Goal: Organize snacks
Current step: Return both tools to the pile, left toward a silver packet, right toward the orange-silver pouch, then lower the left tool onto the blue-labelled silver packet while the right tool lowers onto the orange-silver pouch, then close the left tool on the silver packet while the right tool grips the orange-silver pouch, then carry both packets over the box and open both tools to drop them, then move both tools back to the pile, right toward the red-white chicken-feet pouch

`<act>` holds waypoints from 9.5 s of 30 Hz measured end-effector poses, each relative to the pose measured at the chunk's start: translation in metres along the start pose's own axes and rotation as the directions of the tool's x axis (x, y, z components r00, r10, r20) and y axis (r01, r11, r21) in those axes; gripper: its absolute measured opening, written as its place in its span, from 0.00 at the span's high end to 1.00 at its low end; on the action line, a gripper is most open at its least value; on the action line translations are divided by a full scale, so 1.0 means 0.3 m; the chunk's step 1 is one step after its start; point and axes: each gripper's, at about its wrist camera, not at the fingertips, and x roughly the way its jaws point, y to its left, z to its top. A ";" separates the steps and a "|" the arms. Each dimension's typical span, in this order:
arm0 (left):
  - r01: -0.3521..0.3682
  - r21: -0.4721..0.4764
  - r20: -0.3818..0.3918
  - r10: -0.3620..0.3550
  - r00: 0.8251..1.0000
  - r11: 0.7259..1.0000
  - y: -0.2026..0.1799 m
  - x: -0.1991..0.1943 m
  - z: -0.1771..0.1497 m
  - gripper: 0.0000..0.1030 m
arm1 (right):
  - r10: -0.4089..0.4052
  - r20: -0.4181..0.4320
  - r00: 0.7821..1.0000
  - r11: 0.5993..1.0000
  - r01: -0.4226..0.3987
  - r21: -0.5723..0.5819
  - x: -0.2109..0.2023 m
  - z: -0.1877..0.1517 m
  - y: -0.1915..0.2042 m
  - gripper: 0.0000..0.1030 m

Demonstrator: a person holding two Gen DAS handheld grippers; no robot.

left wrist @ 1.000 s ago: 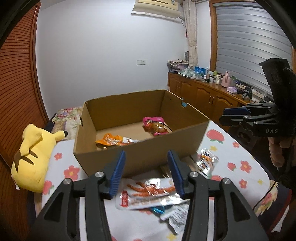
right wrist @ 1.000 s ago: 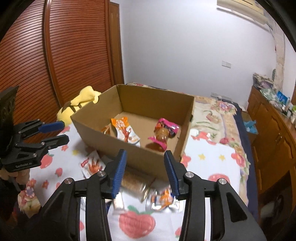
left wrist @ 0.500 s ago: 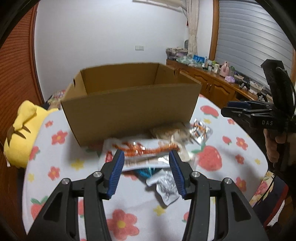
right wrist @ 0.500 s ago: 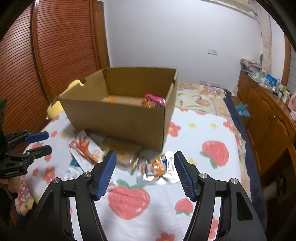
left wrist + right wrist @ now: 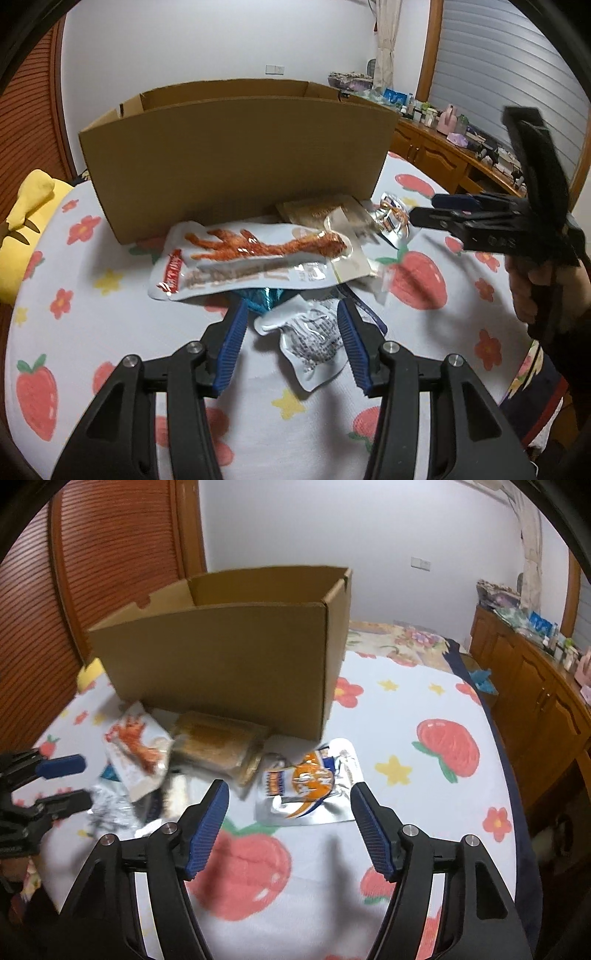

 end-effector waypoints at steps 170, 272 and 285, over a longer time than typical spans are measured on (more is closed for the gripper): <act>-0.026 0.193 0.127 0.001 0.992 0.981 -0.028 -0.170 0.287 0.41 | 0.105 0.119 0.987 0.983 -0.086 -0.159 -0.171 0.190 0.136 0.28; -0.123 0.039 0.061 0.120 0.991 0.992 0.250 -0.124 0.117 0.34 | 0.221 -0.033 0.975 0.960 -0.223 -0.170 0.023 0.164 0.375 0.24; -0.119 0.002 0.034 0.119 0.992 0.993 0.336 -0.133 0.032 0.34 | 0.170 -0.131 0.977 0.952 -0.197 -0.235 0.240 0.182 0.488 0.23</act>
